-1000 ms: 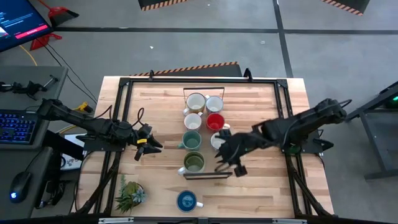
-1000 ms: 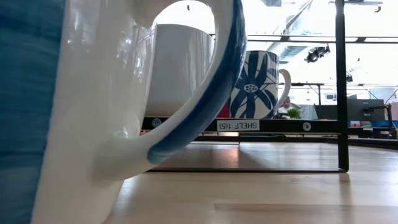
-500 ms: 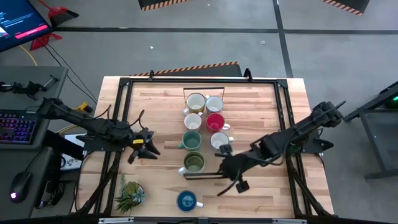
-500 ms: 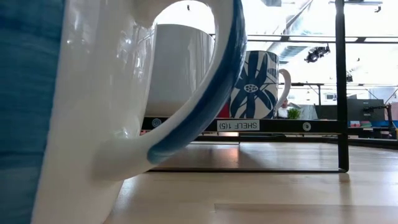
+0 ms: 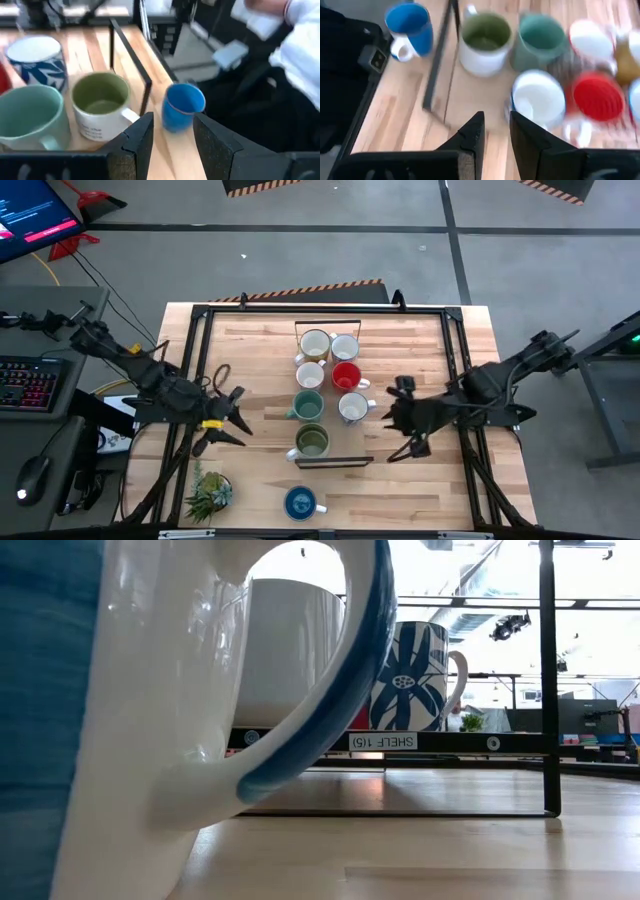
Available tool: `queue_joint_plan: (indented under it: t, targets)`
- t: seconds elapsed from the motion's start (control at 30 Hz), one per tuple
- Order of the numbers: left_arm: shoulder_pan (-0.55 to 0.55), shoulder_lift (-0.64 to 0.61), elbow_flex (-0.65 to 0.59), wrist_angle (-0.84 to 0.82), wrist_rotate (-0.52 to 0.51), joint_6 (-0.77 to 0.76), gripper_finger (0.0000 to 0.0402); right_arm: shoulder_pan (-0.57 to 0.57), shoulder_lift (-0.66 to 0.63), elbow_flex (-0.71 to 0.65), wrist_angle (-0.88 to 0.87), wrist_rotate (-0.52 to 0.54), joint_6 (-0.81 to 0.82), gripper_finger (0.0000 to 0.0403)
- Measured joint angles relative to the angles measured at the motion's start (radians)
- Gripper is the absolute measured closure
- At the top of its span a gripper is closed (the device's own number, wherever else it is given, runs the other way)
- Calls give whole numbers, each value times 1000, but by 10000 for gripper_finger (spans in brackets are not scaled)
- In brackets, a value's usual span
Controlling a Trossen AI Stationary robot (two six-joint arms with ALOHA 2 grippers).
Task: Place coffee mugs
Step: Put the blue mug on the shelf
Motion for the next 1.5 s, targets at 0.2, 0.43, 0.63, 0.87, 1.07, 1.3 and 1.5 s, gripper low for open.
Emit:
queue_joint_plan:
  t: [0.2, 0.43, 0.63, 0.87, 1.07, 1.3, 1.5]
  targets:
    - [-27, 247, 209, -238, -19, -120, 273, 3, -86, 0, -193, 8, 135, 331]
    - [-29, 456, 303, -215, -4, -155, 273, 2, -149, 0, -192, 14, 102, 331]
    - [-76, 557, 400, -207, 9, -285, 273, 0, -183, 0, -192, 7, 57, 331]
    - [-140, 688, 541, -219, -46, -359, 281, 1, -201, -1, -203, -46, 58, 331]
    - [-150, 818, 664, -282, -77, -433, 304, 1, -203, -1, -235, -61, 58, 331]
    - [-148, 923, 741, -394, -78, -482, 311, 1, -204, -1, -267, -62, 114, 331]
    - [-147, 951, 743, -402, -117, -581, 312, 1, -204, -1, -282, -61, 128, 331]
